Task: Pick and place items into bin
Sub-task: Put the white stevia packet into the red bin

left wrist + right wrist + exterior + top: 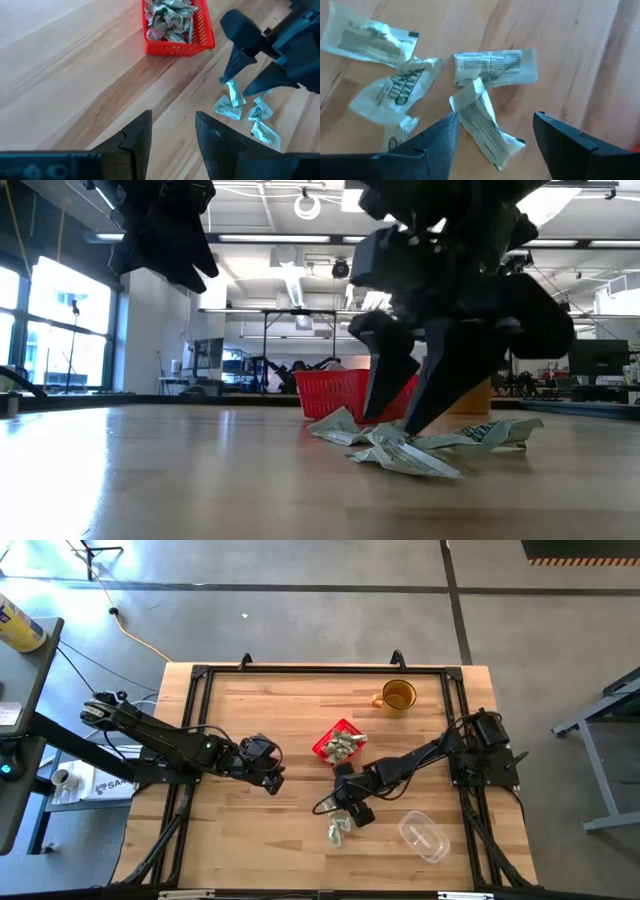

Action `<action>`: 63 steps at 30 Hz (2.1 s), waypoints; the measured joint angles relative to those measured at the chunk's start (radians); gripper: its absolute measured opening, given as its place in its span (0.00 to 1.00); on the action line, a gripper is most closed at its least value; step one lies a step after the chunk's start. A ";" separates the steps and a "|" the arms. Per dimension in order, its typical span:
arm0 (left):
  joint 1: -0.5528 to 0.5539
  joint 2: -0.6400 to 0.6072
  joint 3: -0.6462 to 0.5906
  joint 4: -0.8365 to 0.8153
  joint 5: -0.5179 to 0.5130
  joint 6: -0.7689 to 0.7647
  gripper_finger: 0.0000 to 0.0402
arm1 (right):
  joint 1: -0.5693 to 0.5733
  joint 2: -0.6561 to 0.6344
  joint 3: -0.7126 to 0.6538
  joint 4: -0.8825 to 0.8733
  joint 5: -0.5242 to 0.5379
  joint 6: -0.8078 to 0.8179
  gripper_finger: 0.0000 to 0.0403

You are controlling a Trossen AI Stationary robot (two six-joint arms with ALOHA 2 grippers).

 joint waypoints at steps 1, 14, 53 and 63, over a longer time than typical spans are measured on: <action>0.000 0.000 0.000 0.000 0.000 0.000 0.46 | -0.003 0.004 0.000 0.005 -0.006 0.010 0.62; 0.000 0.000 0.000 -0.003 -0.002 0.005 0.46 | 0.000 0.014 0.003 -0.118 -0.035 0.173 0.39; 0.000 0.000 0.000 -0.004 -0.007 0.118 0.46 | -0.286 0.009 0.357 -0.594 0.255 0.252 0.06; 0.000 0.000 0.000 -0.003 0.031 0.132 0.46 | -0.288 0.009 0.357 -0.718 0.251 0.378 0.44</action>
